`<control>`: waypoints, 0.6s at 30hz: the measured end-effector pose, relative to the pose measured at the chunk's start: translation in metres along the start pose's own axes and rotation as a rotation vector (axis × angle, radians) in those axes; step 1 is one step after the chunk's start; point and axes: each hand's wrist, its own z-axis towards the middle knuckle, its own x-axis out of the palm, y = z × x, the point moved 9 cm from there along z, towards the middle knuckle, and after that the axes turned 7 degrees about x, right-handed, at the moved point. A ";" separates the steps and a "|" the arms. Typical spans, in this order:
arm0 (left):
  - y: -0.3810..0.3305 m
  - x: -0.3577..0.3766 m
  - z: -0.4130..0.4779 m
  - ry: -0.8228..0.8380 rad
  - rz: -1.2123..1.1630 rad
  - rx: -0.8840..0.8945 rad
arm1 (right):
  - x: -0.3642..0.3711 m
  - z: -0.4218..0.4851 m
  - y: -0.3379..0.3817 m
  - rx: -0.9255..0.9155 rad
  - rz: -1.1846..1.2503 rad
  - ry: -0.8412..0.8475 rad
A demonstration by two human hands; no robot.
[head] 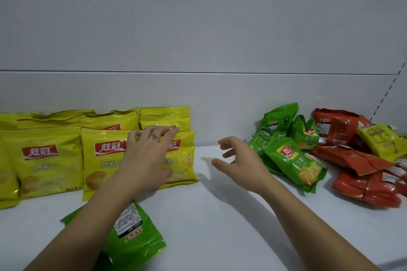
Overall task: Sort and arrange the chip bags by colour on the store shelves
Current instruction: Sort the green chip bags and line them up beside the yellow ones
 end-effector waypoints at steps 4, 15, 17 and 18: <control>-0.007 -0.005 0.003 -0.028 0.056 0.034 | -0.014 -0.002 -0.011 -0.023 -0.050 0.010; -0.128 0.000 0.058 -0.001 -0.038 0.148 | -0.084 0.009 -0.052 -0.027 -0.305 -0.033; -0.149 0.014 0.068 0.031 -0.108 0.143 | -0.094 0.008 -0.059 -0.039 -0.313 -0.055; -0.157 0.021 0.073 0.038 -0.144 0.129 | -0.099 0.008 -0.061 -0.057 -0.314 -0.072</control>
